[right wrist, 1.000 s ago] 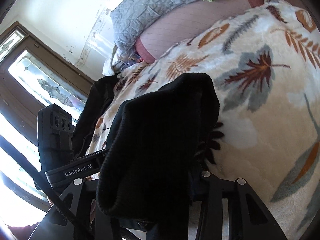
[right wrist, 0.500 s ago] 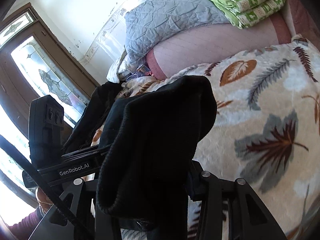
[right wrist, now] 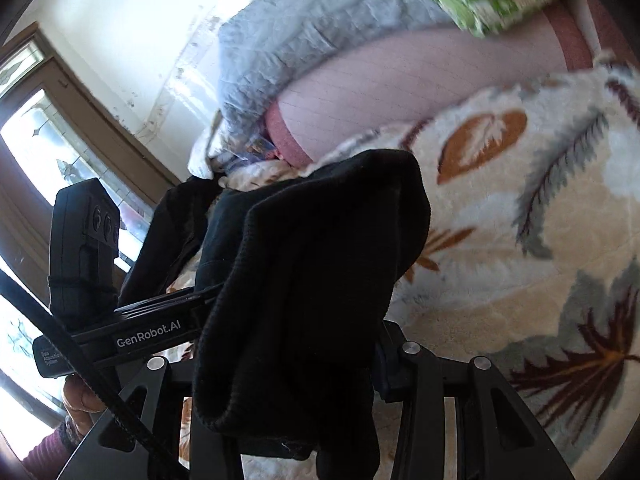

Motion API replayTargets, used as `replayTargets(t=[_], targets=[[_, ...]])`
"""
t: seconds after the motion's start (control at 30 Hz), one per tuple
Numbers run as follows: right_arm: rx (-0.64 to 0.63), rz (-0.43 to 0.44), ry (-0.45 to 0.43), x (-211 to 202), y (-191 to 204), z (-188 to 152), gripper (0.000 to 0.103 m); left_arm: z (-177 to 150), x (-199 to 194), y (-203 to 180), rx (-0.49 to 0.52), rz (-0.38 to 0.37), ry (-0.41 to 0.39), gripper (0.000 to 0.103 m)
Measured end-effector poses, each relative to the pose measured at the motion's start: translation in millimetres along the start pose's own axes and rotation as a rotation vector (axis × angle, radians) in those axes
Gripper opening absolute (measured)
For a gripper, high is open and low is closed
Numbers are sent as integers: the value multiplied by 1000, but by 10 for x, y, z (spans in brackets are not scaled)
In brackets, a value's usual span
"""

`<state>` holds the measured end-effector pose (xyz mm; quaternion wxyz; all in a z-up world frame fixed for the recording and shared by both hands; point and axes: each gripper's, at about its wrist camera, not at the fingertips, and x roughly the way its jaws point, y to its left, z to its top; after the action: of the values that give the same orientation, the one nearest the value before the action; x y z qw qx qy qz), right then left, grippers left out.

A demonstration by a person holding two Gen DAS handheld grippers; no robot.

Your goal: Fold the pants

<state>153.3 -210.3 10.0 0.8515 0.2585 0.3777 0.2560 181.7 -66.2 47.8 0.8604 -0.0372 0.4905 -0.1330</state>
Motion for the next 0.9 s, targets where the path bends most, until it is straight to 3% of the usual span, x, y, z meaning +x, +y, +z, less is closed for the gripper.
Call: replayTargets(t=[0.07, 0.13, 0.17, 0.23, 0.3, 0.4, 0.5, 0.6, 0.7, 0.8, 0.83, 0.9], targets=[[14, -10, 33, 125, -77, -34, 44, -28, 148, 80, -17, 15, 22, 45], [28, -28, 81, 265, -174, -78, 51, -70, 275, 178, -35, 54, 39, 52], [43, -51, 107, 334, -244, -95, 59, -85, 334, 262, -63, 61, 51, 60], [107, -83, 132, 395, -418, -128, 66, -97, 374, 458, -159, 8, 71, 68], [209, -22, 131, 361, -587, -127, 67, -101, 314, 656, -263, -73, 93, 68], [295, 2, 67, 152, -669, -81, 70, -105, 88, 738, -285, -67, 62, 68], [261, -46, -87, -191, -581, 9, 70, -135, -188, 739, -275, -78, 20, 68], [226, 52, -146, -330, -417, 67, 70, -212, -306, 644, -260, -132, 5, 68], [234, 185, -82, -174, -332, 20, 70, -328, -192, 513, -245, -155, 44, 68], [257, 154, 21, 126, -407, -76, 69, -440, 33, 480, -237, -87, 95, 68], [270, 133, 43, 203, -467, -112, 69, -487, 141, 524, -270, -83, 126, 71], [315, 150, 35, 244, -572, -139, 69, -558, 218, 657, -361, -123, 114, 75]])
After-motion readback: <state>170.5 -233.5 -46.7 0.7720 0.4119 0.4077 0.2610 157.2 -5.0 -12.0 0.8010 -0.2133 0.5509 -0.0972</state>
